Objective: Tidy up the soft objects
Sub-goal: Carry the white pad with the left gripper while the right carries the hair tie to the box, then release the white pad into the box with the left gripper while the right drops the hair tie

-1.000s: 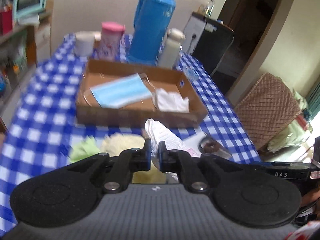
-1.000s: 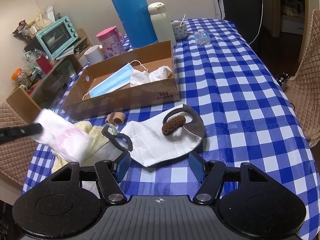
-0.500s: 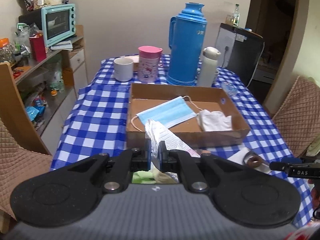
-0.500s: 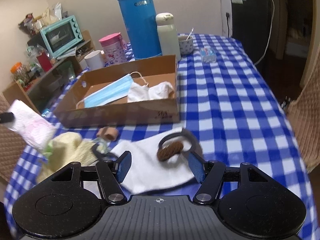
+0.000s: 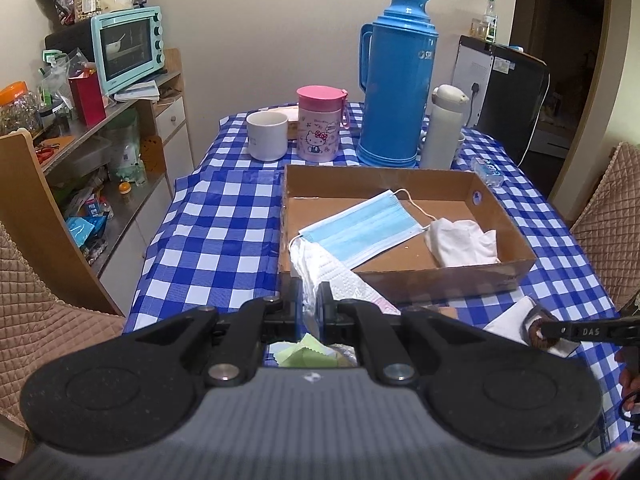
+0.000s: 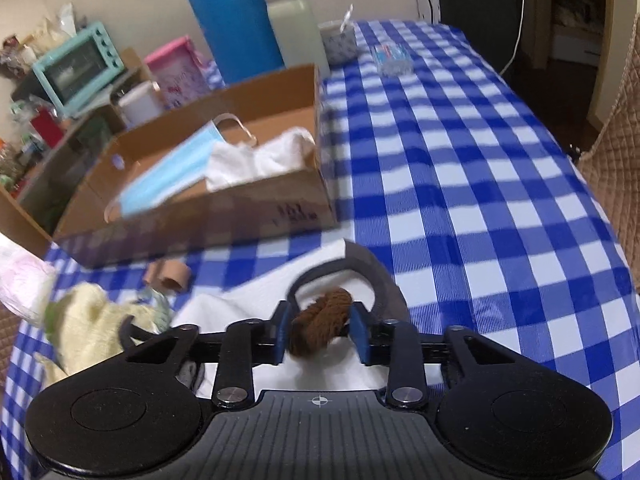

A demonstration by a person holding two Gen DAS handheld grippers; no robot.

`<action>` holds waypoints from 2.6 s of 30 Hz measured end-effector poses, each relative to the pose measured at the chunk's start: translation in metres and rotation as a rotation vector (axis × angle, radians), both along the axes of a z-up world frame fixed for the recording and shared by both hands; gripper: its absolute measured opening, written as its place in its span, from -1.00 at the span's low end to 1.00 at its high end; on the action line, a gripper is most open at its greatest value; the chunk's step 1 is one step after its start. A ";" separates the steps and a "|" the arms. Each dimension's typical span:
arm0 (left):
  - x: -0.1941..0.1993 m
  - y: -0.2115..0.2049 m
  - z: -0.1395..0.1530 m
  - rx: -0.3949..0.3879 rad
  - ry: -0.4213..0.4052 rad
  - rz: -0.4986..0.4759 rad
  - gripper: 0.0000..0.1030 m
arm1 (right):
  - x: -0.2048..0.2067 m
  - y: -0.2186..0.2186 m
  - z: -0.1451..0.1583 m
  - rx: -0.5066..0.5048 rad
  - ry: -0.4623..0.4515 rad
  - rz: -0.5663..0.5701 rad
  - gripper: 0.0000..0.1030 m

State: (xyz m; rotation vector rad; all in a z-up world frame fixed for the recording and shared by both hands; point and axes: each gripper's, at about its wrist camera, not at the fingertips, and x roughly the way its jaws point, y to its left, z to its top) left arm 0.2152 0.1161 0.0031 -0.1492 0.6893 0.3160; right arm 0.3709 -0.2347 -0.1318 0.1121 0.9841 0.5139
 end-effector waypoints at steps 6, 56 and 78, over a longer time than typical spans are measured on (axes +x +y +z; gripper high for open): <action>0.002 0.002 -0.002 0.003 0.003 0.002 -0.88 | -0.005 -0.008 -0.004 -0.006 -0.009 -0.011 -0.77; 0.164 0.021 -0.040 -0.100 0.060 -0.017 -0.73 | 0.080 0.122 0.050 0.157 -0.107 0.164 -0.78; 0.159 0.025 -0.043 -0.068 0.103 -0.042 -0.25 | 0.084 0.134 0.049 0.198 -0.095 0.173 -0.78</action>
